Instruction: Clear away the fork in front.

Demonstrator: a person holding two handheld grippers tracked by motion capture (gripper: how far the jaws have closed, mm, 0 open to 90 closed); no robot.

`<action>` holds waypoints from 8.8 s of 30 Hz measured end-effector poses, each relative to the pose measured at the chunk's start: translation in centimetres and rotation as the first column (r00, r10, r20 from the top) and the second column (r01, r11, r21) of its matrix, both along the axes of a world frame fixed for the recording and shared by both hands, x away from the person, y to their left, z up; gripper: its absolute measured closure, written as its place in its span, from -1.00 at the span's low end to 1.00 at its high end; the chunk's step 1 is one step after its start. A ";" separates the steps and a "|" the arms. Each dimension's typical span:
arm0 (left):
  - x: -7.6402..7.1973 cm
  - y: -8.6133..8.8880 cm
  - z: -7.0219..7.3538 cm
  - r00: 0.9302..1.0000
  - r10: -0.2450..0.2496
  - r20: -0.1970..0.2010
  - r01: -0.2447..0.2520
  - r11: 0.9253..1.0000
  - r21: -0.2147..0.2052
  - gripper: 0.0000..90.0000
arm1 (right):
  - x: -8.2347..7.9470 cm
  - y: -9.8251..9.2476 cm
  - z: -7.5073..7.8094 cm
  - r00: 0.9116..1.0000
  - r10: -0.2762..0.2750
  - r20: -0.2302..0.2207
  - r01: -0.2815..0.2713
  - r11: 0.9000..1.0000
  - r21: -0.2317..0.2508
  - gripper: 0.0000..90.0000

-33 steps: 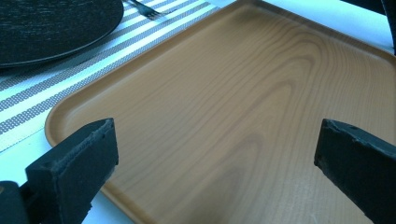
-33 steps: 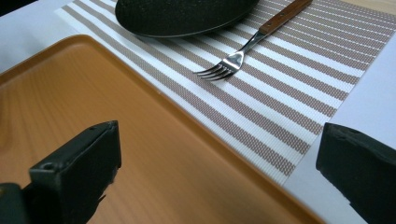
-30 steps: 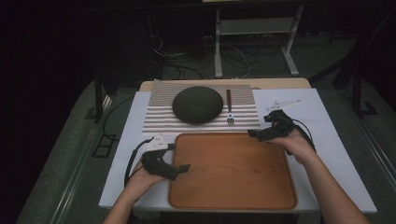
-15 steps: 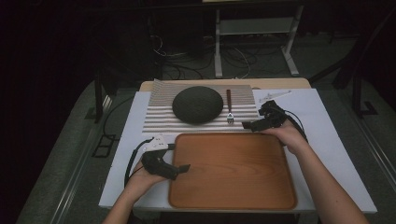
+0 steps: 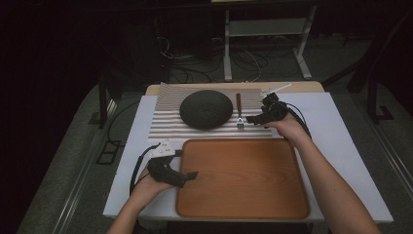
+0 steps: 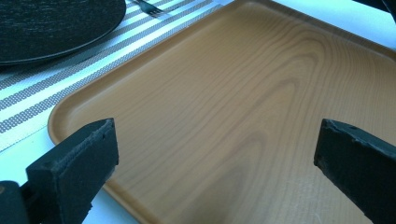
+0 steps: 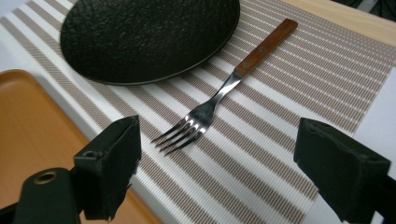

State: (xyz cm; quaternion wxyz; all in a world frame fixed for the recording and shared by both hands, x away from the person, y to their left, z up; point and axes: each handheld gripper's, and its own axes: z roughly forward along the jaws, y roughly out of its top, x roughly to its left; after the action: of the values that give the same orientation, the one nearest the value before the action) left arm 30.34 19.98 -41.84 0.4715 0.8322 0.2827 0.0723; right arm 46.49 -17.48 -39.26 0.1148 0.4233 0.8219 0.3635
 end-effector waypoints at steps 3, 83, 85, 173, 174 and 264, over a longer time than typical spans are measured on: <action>0.0 0.0 0.0 1.000 0.001 0.000 -0.001 1.000 0.002 -1.00 | 0.6 0.3 0.0 1.000 0.001 -0.012 -0.001 1.000 -0.004 -0.60; 0.0 0.4 -0.4 1.000 0.000 0.004 0.000 0.999 0.033 -1.00 | 10.5 5.6 -2.9 0.938 -0.201 -0.283 0.136 0.963 -0.233 0.71; 0.0 0.3 -0.4 1.000 0.000 0.004 0.000 0.999 0.036 -1.00 | 10.1 5.0 -2.5 0.941 -0.199 -0.273 0.143 0.967 -0.213 0.71; 0.9 -3.4 3.5 0.996 -0.040 0.080 0.043 0.998 -0.043 -1.00 | -14.6 -1.3 0.1 0.973 0.207 0.100 -0.226 0.943 0.244 0.72; 1.1 -3.8 3.8 0.995 -0.045 0.086 0.049 0.998 -0.047 -1.00 | -14.6 -1.3 0.1 0.973 0.205 0.103 -0.225 0.944 0.243 0.72; 3.9 -4.0 7.6 0.980 -0.188 0.061 0.197 0.946 -0.257 0.77 | -16.6 -5.2 -1.9 0.972 0.069 0.226 -0.114 0.975 0.189 -0.82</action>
State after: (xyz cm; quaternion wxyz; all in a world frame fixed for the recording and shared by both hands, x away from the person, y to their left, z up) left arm 34.26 16.02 -34.20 0.5871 0.7847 0.1988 0.0028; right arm 29.90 -22.73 -41.12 0.1440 0.3518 0.7822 0.4937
